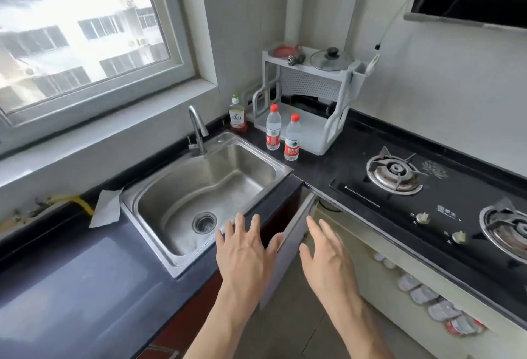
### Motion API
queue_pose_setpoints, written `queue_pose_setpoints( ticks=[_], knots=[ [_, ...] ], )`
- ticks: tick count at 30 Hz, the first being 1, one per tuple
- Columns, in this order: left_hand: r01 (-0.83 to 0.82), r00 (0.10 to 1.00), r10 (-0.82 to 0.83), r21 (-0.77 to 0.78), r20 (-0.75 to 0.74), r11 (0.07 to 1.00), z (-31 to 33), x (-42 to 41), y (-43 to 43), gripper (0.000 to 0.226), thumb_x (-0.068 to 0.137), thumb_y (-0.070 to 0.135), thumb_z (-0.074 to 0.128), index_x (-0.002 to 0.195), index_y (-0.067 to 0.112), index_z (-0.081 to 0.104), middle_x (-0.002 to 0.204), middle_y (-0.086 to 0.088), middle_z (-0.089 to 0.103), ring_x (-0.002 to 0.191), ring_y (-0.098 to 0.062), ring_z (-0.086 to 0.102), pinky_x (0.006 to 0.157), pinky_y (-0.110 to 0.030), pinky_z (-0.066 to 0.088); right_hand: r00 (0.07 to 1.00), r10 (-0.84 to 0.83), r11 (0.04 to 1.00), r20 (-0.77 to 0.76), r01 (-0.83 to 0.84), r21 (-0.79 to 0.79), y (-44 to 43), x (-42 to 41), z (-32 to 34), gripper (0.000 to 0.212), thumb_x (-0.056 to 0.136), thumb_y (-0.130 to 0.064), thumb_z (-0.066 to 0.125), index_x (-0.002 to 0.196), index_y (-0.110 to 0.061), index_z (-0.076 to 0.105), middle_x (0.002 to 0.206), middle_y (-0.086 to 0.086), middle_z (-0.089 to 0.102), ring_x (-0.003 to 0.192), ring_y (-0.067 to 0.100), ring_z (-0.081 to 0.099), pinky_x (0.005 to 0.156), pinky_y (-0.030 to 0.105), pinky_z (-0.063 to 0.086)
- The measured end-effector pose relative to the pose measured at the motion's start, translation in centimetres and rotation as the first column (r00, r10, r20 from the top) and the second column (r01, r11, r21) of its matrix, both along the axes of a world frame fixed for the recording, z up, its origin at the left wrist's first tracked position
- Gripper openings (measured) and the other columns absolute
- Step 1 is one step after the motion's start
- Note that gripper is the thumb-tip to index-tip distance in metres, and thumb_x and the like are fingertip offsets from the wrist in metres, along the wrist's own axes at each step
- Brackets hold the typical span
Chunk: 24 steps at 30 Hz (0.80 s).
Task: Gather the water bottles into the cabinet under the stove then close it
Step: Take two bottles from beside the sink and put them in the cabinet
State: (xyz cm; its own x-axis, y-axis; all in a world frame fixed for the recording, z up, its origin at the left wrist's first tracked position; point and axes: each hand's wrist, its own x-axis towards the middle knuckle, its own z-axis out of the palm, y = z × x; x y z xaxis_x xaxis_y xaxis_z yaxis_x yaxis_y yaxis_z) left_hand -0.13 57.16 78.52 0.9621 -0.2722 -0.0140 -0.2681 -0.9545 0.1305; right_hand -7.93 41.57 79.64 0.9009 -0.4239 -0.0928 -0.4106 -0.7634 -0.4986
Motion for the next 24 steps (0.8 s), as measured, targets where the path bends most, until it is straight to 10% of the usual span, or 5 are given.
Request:
queue_pose_setpoints(
  ticks=[16,24],
  knots=[
    [-0.033,0.999,0.033,0.064,0.004,0.997,-1.9,23.0,-6.8,0.074,0.109,0.076,0.022,0.170,0.035,0.035,0.176,-0.006,0.034,0.153,-0.035,0.040,0.129,-0.056,0.025,0.999,0.042,0.999,-0.012,-0.042,-0.016,-9.6,23.1,-3.9,0.066,0.109,-0.027,0.061,0.169,-0.020,0.035,0.171,0.011,0.039,0.157,0.028,0.037,0.126,0.038,0.032],
    [-0.002,0.998,0.002,-0.008,0.067,1.000,-3.5,36.9,-16.7,0.074,0.111,0.069,0.035,0.175,0.032,0.025,0.176,-0.013,0.036,0.154,-0.040,0.040,0.127,-0.057,0.030,0.996,0.073,0.997,0.045,-0.073,0.004,-15.8,36.3,-5.7,0.089,0.105,-0.015,0.066,0.174,-0.029,0.011,0.173,0.016,0.032,0.155,0.037,0.040,0.123,0.045,0.040]
  ],
)
